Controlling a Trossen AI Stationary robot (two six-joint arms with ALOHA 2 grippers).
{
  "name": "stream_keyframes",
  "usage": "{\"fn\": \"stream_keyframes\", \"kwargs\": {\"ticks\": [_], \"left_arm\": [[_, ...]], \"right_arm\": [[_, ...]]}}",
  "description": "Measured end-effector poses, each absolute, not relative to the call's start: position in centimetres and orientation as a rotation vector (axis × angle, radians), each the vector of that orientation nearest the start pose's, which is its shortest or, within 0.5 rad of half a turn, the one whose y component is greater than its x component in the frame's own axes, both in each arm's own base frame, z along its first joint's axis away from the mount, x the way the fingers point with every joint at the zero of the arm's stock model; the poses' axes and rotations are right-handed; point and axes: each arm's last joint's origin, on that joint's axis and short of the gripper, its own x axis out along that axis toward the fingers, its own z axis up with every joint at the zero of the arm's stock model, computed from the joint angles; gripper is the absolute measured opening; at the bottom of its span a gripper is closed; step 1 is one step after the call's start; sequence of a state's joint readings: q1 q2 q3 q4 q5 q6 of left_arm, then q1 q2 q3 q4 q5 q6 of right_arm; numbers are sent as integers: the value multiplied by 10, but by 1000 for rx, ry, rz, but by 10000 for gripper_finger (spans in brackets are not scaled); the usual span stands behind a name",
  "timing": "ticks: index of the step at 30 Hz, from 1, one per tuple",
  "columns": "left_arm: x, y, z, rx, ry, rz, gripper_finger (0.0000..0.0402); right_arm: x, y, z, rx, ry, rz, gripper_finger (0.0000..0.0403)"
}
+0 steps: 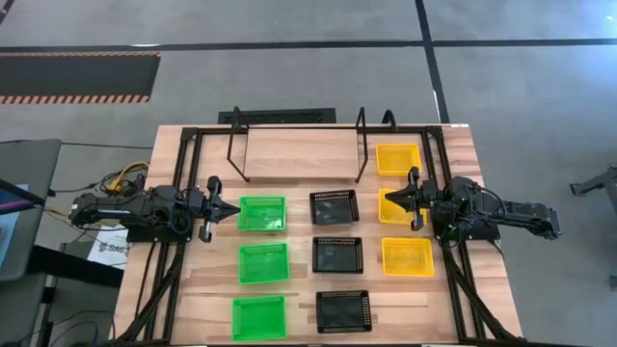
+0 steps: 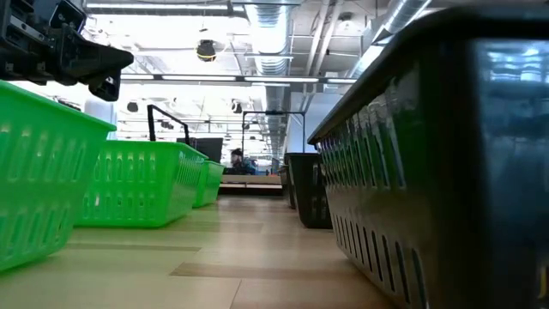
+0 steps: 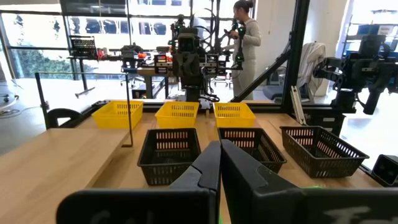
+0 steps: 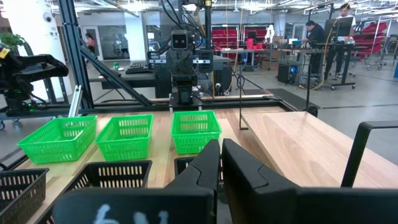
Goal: Stack baskets on shelf by color
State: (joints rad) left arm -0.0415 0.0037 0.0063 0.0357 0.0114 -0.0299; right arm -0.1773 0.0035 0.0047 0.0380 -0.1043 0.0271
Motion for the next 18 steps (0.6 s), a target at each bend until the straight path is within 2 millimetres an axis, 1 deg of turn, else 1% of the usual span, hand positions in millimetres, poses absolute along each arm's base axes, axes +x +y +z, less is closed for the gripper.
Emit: {"fn": "stream_keyframes", "kwargs": {"ticks": [4,9,12,15,18], "left_arm": [[97,-4,169,-32,-37,-54,0],[97,-4,169,-115,-35,-56,0],[97,-4,169,-129,-35,-55,0],[97,-3,169,-134,-37,-22,0],[97,-3,169,-204,-37,-11,0]], "right_arm": [[96,-14,168,22,-39,-72,43],[96,-14,169,22,-40,-72,43],[96,-14,168,22,-39,-72,43],[96,-14,168,21,-40,-72,43],[96,-14,168,22,-40,-72,43]]}}
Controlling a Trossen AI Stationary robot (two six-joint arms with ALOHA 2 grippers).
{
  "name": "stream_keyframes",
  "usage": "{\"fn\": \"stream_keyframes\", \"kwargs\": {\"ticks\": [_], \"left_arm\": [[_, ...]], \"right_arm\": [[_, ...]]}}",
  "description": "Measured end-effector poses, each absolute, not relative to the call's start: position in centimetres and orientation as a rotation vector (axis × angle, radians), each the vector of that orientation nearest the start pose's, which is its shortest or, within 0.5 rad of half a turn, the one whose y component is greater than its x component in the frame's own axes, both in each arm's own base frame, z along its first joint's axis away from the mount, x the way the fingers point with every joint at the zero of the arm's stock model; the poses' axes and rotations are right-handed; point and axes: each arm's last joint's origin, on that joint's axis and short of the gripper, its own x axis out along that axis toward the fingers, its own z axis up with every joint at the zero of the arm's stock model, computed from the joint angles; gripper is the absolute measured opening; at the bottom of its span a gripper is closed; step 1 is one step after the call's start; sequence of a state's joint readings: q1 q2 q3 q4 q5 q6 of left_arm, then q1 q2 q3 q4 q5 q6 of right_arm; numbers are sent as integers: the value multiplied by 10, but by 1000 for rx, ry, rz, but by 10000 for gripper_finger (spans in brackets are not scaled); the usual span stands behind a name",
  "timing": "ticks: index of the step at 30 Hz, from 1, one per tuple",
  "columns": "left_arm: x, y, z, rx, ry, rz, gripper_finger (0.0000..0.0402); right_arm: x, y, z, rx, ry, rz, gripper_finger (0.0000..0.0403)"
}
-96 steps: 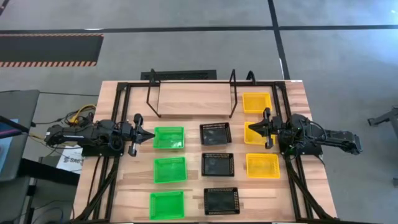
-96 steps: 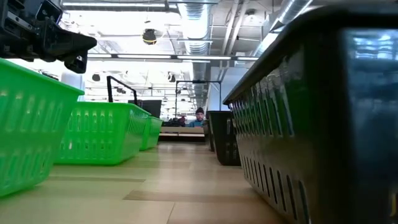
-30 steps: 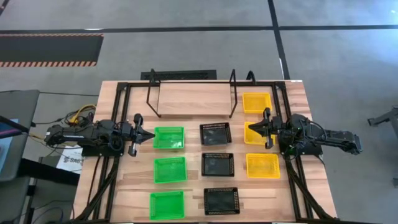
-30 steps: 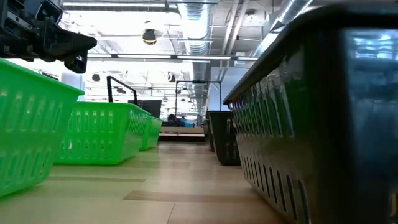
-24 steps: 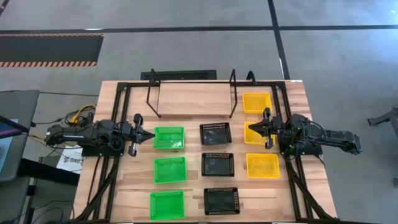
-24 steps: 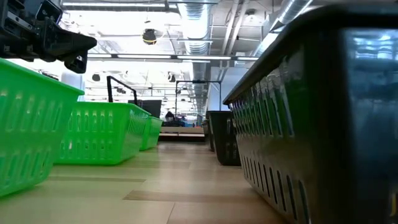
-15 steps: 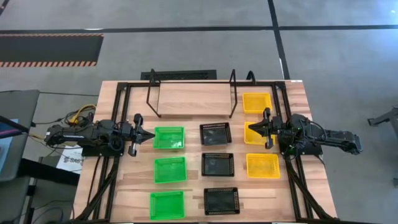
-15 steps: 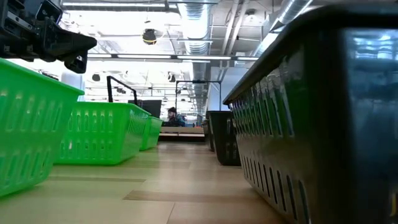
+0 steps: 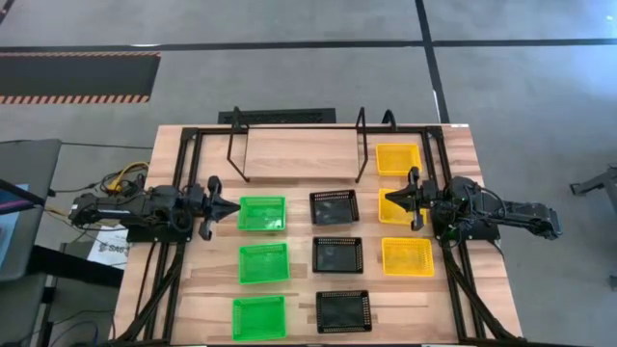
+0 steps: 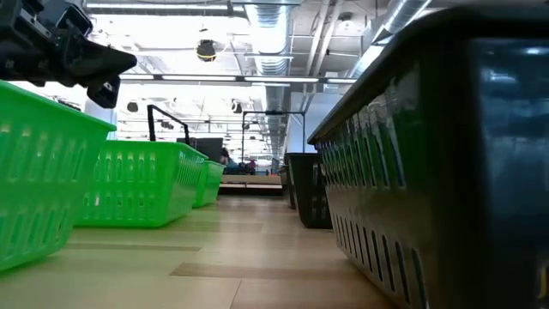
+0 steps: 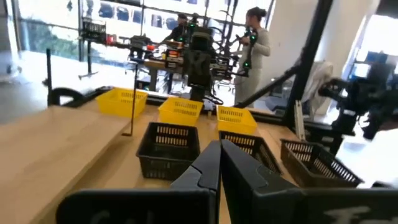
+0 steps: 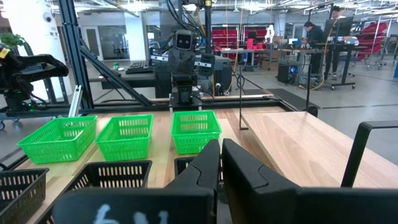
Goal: Stack baskets on shelf by color
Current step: Put the top green basket on the shelf
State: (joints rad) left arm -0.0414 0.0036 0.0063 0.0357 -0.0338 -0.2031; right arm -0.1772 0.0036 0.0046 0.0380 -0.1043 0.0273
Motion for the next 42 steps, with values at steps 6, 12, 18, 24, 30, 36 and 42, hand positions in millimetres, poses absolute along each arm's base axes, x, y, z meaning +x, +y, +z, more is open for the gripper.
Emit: {"fn": "stream_keyframes", "kwargs": {"ticks": [6,12,18,24,30,36,42], "left_arm": [[97,-3,169,-362,-36,-14,0],[97,-3,169,-442,-40,-1,0],[97,0,171,-470,-86,86,0],[97,2,173,-474,-117,132,0],[96,4,178,-459,-153,205,0],[91,7,202,-415,-164,300,0],[90,9,231,-365,-38,427,0]], "right_arm": [[96,-14,169,21,-47,-72,43],[96,-15,176,17,-116,-116,43],[92,-16,193,172,-307,-125,43],[87,-15,206,213,-445,-102,43],[85,-17,221,338,-477,-127,43],[90,-21,254,366,-333,-267,43],[102,-24,307,335,-118,-346,43]]}}
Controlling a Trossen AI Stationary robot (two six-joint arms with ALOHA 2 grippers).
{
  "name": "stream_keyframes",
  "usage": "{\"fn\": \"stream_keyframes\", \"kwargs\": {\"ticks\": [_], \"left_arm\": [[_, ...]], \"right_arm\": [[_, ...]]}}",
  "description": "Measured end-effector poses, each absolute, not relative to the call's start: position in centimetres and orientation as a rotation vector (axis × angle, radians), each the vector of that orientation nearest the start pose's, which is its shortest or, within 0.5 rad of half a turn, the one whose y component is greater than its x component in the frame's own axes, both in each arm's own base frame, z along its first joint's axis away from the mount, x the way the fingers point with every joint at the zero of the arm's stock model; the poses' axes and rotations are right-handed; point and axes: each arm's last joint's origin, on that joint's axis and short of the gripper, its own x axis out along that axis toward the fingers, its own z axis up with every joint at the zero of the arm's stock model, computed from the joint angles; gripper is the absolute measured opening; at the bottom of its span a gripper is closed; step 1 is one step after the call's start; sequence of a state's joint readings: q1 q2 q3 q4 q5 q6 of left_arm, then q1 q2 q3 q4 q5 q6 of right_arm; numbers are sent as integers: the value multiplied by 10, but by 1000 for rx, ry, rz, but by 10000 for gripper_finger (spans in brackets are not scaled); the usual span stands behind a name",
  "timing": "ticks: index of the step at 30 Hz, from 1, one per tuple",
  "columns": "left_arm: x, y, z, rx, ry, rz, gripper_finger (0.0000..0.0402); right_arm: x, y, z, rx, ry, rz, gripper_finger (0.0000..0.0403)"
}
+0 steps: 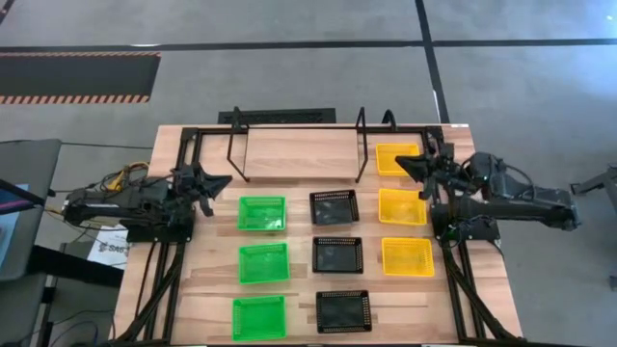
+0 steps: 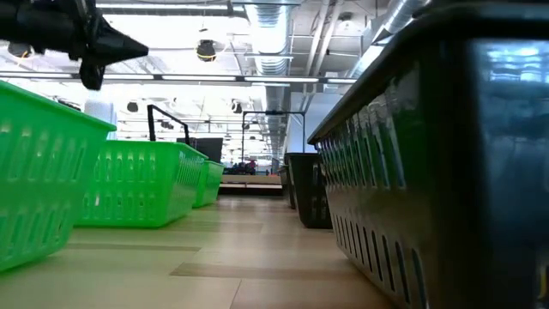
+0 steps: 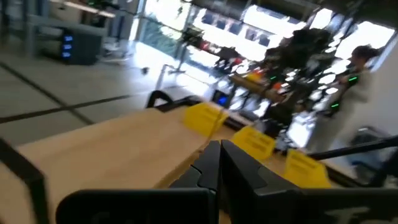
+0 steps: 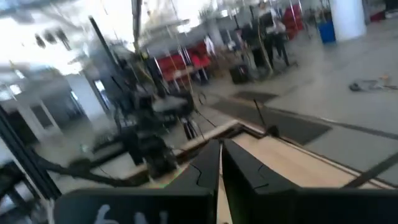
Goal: Stack baskets on shelf by color
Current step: Put the top green basket on the shelf
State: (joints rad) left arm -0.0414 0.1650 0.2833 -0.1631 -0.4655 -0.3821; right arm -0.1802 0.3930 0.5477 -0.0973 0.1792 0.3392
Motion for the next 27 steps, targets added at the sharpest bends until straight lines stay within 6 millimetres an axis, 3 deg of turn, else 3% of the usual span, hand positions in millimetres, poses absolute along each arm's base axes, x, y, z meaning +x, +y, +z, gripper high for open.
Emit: {"fn": "stream_keyframes", "kwargs": {"ticks": [8,16,20,27], "left_arm": [[94,14,268,-378,127,684,0],[115,15,289,-444,143,766,0],[124,14,287,-575,194,824,0],[129,1,264,-749,640,978,0]], "right_arm": [[105,-35,364,335,258,-716,43],[118,-46,383,346,448,-844,43],[126,-52,383,349,469,-872,43],[134,-55,379,351,501,-872,43]]}}
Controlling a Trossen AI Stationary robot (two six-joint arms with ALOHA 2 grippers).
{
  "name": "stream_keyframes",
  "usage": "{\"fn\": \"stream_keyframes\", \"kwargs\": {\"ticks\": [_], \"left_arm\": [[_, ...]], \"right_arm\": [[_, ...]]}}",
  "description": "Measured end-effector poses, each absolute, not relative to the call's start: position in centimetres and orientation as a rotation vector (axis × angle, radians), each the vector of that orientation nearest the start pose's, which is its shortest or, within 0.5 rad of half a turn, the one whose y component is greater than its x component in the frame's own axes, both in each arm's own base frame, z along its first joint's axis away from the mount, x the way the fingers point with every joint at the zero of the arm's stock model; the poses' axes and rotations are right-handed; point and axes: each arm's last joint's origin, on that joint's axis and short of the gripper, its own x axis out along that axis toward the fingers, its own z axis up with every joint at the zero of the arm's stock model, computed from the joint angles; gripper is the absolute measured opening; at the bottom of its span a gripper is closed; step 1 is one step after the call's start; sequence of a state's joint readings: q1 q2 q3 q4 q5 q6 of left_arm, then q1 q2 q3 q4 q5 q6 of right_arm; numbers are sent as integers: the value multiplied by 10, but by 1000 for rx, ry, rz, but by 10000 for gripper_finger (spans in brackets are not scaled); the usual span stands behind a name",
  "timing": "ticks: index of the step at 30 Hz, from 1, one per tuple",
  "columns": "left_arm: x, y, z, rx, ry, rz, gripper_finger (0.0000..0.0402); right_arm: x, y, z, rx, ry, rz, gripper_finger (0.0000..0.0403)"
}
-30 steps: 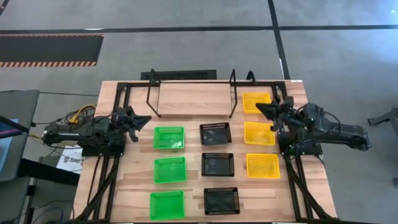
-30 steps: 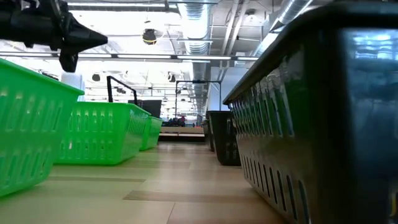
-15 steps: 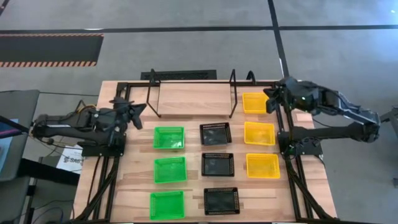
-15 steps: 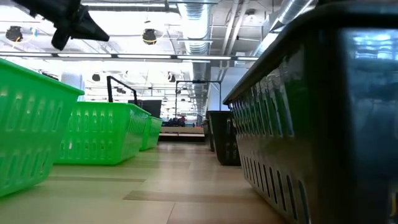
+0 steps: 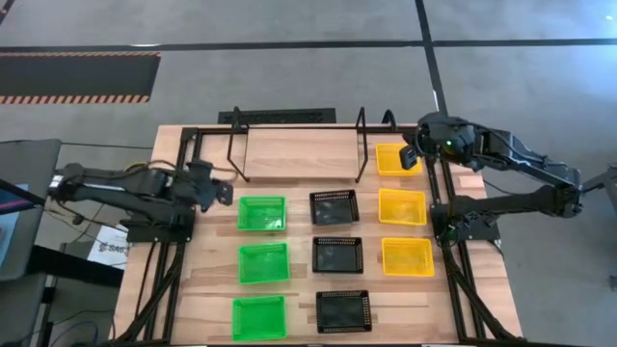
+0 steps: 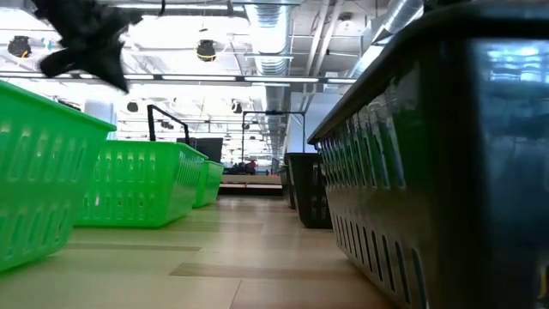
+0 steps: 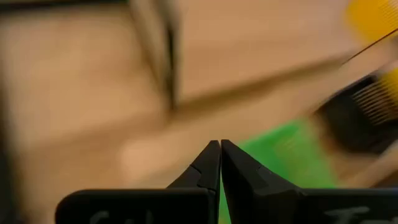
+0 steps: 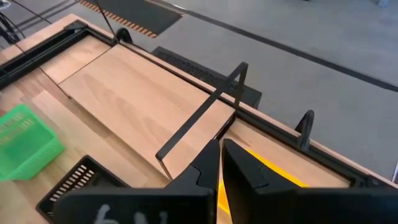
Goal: Stack baskets on shelf by color
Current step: Put the top green basket on the shelf
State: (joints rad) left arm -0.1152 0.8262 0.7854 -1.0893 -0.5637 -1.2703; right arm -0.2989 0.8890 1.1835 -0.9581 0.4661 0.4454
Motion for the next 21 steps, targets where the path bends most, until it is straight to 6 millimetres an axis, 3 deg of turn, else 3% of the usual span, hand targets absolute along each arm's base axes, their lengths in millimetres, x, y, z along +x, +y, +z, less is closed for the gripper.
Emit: {"fn": "stream_keyframes", "kwargs": {"ticks": [5,12,21], "left_arm": [[140,-16,252,-820,846,1109,0],[158,-32,235,-980,909,1225,0],[190,-43,223,-1056,866,1105,21]], "right_arm": [[135,-54,379,360,505,-849,43],[136,-53,379,349,509,-835,43],[136,-53,379,289,536,-813,47]]}}
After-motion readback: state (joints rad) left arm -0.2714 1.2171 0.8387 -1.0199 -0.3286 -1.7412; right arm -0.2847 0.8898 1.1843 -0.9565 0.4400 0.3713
